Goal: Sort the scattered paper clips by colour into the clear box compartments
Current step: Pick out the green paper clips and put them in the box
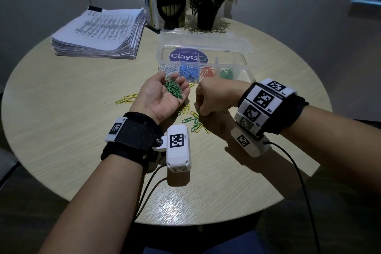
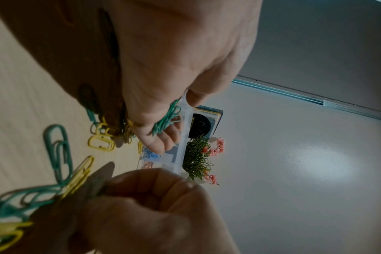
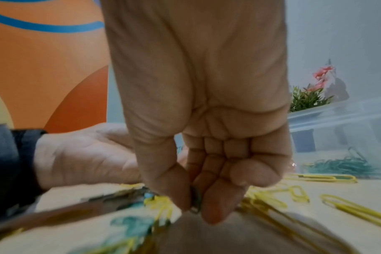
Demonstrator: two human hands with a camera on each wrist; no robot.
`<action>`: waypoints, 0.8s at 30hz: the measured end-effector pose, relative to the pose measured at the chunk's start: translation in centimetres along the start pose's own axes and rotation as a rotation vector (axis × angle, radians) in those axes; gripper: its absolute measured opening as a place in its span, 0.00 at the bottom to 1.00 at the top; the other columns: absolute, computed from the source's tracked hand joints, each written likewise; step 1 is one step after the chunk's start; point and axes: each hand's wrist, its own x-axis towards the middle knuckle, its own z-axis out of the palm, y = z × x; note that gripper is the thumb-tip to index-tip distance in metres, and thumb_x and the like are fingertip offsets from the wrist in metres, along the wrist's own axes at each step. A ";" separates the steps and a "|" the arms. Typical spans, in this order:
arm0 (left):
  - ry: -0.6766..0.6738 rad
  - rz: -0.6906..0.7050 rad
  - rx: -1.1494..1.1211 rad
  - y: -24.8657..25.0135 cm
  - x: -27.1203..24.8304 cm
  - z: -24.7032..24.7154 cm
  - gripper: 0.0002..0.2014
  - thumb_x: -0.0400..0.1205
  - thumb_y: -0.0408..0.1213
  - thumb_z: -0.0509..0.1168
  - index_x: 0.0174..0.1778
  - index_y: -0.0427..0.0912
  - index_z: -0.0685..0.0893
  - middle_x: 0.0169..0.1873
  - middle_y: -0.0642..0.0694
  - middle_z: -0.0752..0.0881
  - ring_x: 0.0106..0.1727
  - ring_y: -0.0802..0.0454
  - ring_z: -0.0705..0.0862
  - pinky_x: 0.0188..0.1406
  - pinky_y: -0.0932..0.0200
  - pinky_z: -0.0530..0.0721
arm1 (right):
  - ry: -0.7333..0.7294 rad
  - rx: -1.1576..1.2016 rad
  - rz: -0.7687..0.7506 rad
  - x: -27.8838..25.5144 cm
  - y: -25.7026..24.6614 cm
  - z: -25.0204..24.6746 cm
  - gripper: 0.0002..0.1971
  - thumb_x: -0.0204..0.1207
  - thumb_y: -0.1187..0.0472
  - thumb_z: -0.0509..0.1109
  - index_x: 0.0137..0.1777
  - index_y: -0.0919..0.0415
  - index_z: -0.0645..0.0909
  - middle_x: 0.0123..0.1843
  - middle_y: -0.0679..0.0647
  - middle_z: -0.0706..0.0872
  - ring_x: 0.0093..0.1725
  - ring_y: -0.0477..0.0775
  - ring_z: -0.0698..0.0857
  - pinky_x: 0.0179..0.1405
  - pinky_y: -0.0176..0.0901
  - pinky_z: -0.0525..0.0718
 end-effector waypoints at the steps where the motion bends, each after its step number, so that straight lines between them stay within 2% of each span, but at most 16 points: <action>1: -0.002 -0.003 0.001 0.0 0.0 0.0 0.20 0.89 0.45 0.48 0.45 0.36 0.79 0.38 0.39 0.82 0.43 0.46 0.81 0.47 0.52 0.81 | 0.040 0.041 -0.006 0.1 0.0 -0.4 0.07 0.71 0.64 0.73 0.48 0.63 0.87 0.39 0.54 0.86 0.37 0.51 0.82 0.25 0.35 0.75; 3: -0.011 -0.010 -0.018 -0.1 0.1 -0.1 0.20 0.89 0.45 0.47 0.44 0.36 0.79 0.38 0.39 0.82 0.43 0.46 0.82 0.47 0.52 0.81 | 0.154 0.180 -0.019 0.3 -0.2 -1.5 0.03 0.72 0.66 0.72 0.45 0.62 0.86 0.36 0.54 0.86 0.34 0.50 0.83 0.25 0.34 0.77; 6: -0.040 -0.014 -0.060 -0.1 0.1 0.1 0.20 0.89 0.44 0.46 0.46 0.35 0.78 0.39 0.38 0.83 0.42 0.46 0.82 0.50 0.51 0.79 | 0.278 0.360 -0.062 0.8 -1.1 -2.7 0.05 0.71 0.69 0.75 0.47 0.66 0.86 0.39 0.58 0.89 0.35 0.52 0.86 0.36 0.44 0.86; 9: -0.058 -0.020 -0.078 -0.1 0.1 0.2 0.19 0.89 0.43 0.45 0.46 0.34 0.76 0.40 0.39 0.82 0.44 0.44 0.82 0.60 0.49 0.76 | 0.355 0.374 -0.097 1.3 -1.8 -2.8 0.08 0.71 0.65 0.77 0.49 0.66 0.87 0.44 0.60 0.90 0.43 0.57 0.90 0.47 0.51 0.89; 11: -0.072 -0.031 -0.118 -0.1 0.1 0.2 0.20 0.89 0.43 0.45 0.45 0.34 0.76 0.40 0.40 0.80 0.44 0.46 0.81 0.60 0.50 0.77 | 0.381 0.393 -0.079 1.3 -1.8 -2.8 0.09 0.71 0.64 0.77 0.49 0.68 0.86 0.44 0.62 0.90 0.44 0.59 0.90 0.47 0.54 0.89; 13: -0.057 -0.026 -0.116 0.0 0.1 0.1 0.20 0.89 0.42 0.46 0.43 0.34 0.77 0.37 0.39 0.81 0.41 0.47 0.81 0.53 0.51 0.80 | 0.357 0.429 -0.053 0.9 -1.4 -2.8 0.06 0.73 0.68 0.75 0.48 0.70 0.86 0.41 0.65 0.90 0.40 0.60 0.91 0.44 0.55 0.90; 15: -0.038 -0.012 -0.089 0.1 -0.1 0.1 0.20 0.89 0.42 0.46 0.43 0.34 0.78 0.36 0.39 0.81 0.40 0.47 0.82 0.47 0.52 0.81 | 0.254 0.390 -0.023 0.4 -0.8 -2.6 0.02 0.74 0.71 0.73 0.45 0.67 0.86 0.38 0.62 0.90 0.35 0.56 0.90 0.40 0.48 0.91; 16: -0.033 -0.004 -0.074 0.3 -0.1 0.0 0.20 0.89 0.42 0.46 0.43 0.34 0.78 0.37 0.39 0.82 0.41 0.47 0.82 0.46 0.52 0.81 | 0.191 0.336 -0.009 0.2 -0.6 -2.3 0.03 0.74 0.71 0.72 0.43 0.65 0.86 0.35 0.59 0.89 0.33 0.53 0.89 0.39 0.44 0.91; 18: -0.031 0.009 -0.065 0.5 -0.1 -0.1 0.21 0.89 0.43 0.45 0.43 0.35 0.78 0.37 0.39 0.82 0.41 0.46 0.81 0.46 0.51 0.81 | 0.093 0.208 0.007 0.0 -0.2 -1.2 0.05 0.72 0.71 0.73 0.44 0.63 0.88 0.34 0.56 0.89 0.31 0.51 0.86 0.39 0.44 0.89; 21: -0.025 0.014 -0.070 0.6 -0.1 -0.2 0.21 0.89 0.43 0.45 0.43 0.35 0.78 0.37 0.39 0.81 0.41 0.46 0.81 0.45 0.52 0.81 | 0.068 0.107 -0.007 0.2 -0.1 0.1 0.06 0.72 0.62 0.76 0.47 0.64 0.89 0.38 0.55 0.88 0.32 0.48 0.83 0.37 0.43 0.86; 24: -0.016 0.011 -0.073 0.6 -0.1 -0.2 0.21 0.89 0.44 0.45 0.43 0.35 0.78 0.37 0.39 0.81 0.41 0.47 0.81 0.45 0.52 0.81 | 0.081 0.056 -0.018 0.6 -0.1 0.7 0.11 0.72 0.54 0.77 0.49 0.60 0.88 0.43 0.54 0.88 0.41 0.50 0.83 0.35 0.39 0.80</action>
